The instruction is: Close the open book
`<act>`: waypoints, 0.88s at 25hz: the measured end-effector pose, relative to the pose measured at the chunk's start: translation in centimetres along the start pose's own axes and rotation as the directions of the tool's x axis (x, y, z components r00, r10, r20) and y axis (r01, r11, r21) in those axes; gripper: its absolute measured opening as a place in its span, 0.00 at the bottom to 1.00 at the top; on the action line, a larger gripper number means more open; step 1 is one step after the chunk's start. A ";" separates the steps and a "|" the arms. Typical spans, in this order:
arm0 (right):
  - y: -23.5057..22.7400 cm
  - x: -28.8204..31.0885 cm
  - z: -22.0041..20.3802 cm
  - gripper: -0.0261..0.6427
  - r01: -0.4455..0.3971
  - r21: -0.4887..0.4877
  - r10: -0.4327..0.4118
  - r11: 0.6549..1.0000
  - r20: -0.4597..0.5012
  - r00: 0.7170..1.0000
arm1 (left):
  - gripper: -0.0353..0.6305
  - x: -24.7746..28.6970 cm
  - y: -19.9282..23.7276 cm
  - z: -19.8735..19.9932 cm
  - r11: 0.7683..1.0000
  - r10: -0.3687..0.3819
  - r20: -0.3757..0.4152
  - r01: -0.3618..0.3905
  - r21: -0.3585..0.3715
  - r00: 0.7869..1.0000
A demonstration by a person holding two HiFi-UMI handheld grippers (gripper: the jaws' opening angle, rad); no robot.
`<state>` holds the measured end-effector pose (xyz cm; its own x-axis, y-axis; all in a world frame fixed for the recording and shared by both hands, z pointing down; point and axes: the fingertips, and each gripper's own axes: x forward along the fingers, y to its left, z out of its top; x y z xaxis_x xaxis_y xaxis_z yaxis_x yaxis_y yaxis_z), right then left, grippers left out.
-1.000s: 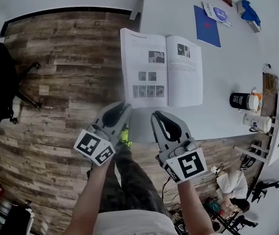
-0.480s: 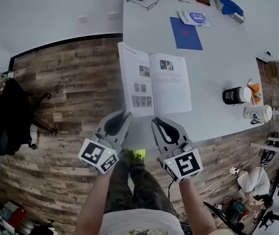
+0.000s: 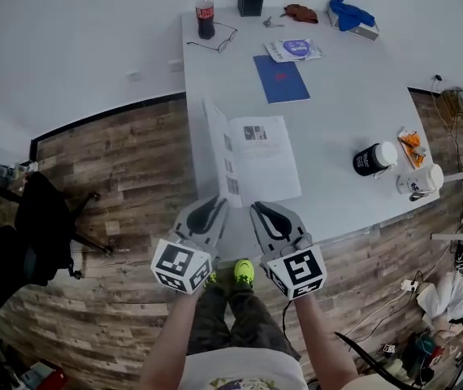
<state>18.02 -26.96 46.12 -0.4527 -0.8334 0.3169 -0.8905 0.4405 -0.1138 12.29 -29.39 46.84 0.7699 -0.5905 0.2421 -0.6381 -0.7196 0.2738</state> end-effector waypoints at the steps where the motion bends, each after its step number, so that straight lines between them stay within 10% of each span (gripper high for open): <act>1: -0.3 -0.2 0.0 0.08 0.005 0.000 -0.005 1.000 0.002 1.000 | 0.12 0.4 -0.4 0.2 1.000 -0.002 -0.005 0.002 0.010 1.000; 22: -7.1 -4.6 -0.9 0.08 0.076 0.003 -0.075 0.997 -0.016 0.997 | 0.12 10.1 -8.1 -3.2 0.988 -0.077 -0.165 0.097 0.118 0.983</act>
<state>26.51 -25.95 46.29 -0.3835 -0.8590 0.3393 -0.9223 0.3753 -0.0922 25.19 -28.30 50.01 0.8039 -0.4650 0.3708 -0.5543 -0.8118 0.1838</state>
